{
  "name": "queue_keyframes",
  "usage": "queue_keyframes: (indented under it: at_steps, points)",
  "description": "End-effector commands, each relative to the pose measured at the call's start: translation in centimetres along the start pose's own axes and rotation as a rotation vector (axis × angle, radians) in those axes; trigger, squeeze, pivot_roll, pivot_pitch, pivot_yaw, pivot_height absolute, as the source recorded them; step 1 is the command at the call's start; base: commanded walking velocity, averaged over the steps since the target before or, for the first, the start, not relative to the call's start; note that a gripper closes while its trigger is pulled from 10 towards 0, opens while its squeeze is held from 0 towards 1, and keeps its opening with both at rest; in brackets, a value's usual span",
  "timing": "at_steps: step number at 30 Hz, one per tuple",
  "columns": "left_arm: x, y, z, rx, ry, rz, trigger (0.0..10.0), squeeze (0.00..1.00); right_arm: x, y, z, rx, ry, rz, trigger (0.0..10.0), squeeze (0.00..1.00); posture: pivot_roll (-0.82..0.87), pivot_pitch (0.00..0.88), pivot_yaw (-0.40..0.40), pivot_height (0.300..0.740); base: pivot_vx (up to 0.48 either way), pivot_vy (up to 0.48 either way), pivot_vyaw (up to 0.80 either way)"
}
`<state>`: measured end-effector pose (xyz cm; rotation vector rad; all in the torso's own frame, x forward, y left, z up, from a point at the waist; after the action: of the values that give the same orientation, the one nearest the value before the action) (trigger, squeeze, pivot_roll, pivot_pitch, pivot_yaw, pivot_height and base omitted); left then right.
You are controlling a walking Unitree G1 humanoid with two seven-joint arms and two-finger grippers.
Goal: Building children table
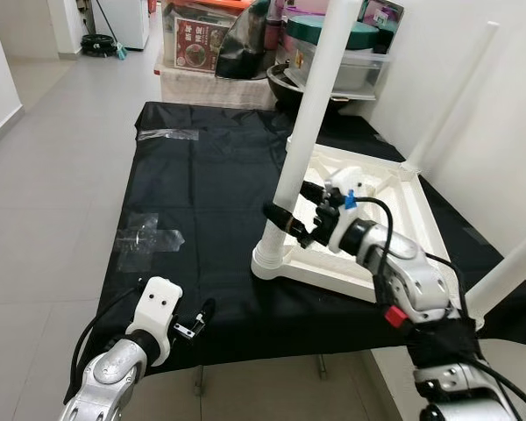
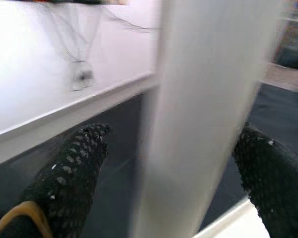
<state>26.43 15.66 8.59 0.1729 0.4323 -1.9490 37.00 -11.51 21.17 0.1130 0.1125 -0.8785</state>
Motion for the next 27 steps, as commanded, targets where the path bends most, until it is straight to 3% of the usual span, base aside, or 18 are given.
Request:
queue_keyframes:
  at_steps: [1,2,3,7,8,17,18,19,20,22,23,24,25,27]
  points:
    - [0.6,0.1,-0.5,-0.022,-0.008,-0.014,10.0,0.0,0.4,0.7,0.0,0.009,0.014,-0.073,10.0,0.25,0.09,0.0,-0.172,0.74,0.0,0.0,0.0]
    - [0.6,0.1,-0.4,-0.021,-0.008,-0.014,10.0,0.0,0.3,1.0,-0.1,0.009,0.025,-0.083,10.0,0.25,0.09,0.0,-0.173,0.74,0.0,0.0,0.0]
    - [0.6,0.1,-0.4,-0.021,-0.008,-0.013,10.0,0.0,0.0,1.3,-0.3,0.003,0.029,-0.082,10.0,0.0,0.09,0.0,-0.174,0.74,0.0,0.0,0.0]
    - [0.4,0.0,-0.5,-0.023,-0.008,-0.007,10.0,0.0,0.3,1.7,-1.2,-0.023,0.072,-0.139,9.7,0.0,0.09,0.0,-0.176,0.74,0.0,0.0,0.0]
    - [0.4,-0.1,-0.6,-0.026,-0.008,-0.005,10.0,0.0,1.2,1.2,-2.0,-0.047,0.083,-0.196,0.0,0.0,0.09,0.0,-0.175,0.74,0.0,0.0,0.0]
    - [0.7,-0.2,-0.8,-0.031,-0.009,-0.014,10.0,0.0,3.4,-0.6,-3.7,-0.139,0.053,-0.347,0.0,0.0,0.07,0.0,-0.165,0.74,0.0,0.0,0.0]
    - [0.8,-0.1,-0.8,-0.031,-0.009,-0.018,10.0,0.0,4.6,-1.3,-3.9,-0.136,0.044,-0.452,0.0,0.0,0.07,0.0,-0.16,0.74,0.0,0.0,0.0]
    - [0.9,0.0,-0.7,-0.029,-0.009,-0.023,10.0,0.0,7.0,-3.1,-4.2,-0.122,0.052,-0.649,0.0,0.0,0.06,0.0,-0.157,0.74,0.0,0.0,0.0]
    - [0.9,0.0,-0.7,-0.029,-0.009,-0.023,10.0,0.0,7.0,-3.1,-4.2,-0.122,0.052,-0.649,0.0,0.0,0.06,0.0,-0.157,0.74,0.0,0.0,0.0]
    - [1.0,0.1,-0.6,-0.028,-0.008,-0.028,10.0,0.0,10.2,-6.3,-4.3,-0.08,0.086,-0.957,0.0,0.0,0.06,0.0,-0.152,0.74,0.0,0.0,0.0]
    - [1.0,0.1,-0.6,-0.028,-0.008,-0.028,10.0,0.0,10.2,-6.3,-4.3,-0.08,0.086,-0.957,0.0,0.0,0.06,0.0,-0.152,0.74,0.0,0.0,0.0]
    - [0.9,0.1,-0.6,-0.028,-0.007,-0.028,10.0,0.0,11.2,-7.8,-4.4,-0.058,0.106,-1.081,0.0,0.0,0.06,0.0,-0.153,0.74,0.0,0.0,0.0]
    - [0.9,0.1,-0.6,-0.028,-0.007,-0.028,10.0,0.0,11.2,-7.8,-4.4,-0.058,0.106,-1.081,0.0,0.0,0.06,0.0,-0.153,0.74,0.0,0.0,0.0]
    - [0.8,0.0,-0.7,-0.031,-0.005,-0.029,10.0,0.0,12.5,-11.0,-4.4,-0.004,0.13,-1.354,0.0,0.0,0.06,0.0,-0.153,0.74,0.0,0.0,0.0]
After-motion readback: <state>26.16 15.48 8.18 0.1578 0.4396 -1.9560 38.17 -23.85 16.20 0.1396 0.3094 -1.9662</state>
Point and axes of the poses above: a point about 5 cm out from each wrist's last joint towards the gripper, its own y axis pointing out of the wrist towards the gripper, its own z axis along the axis of the wrist's last joint, x = y × z, the point moved 1 cm from there along y, pointing out of the wrist towards the gripper, and after that the axes turned 11 degrees about y, right-handed, at the moved point
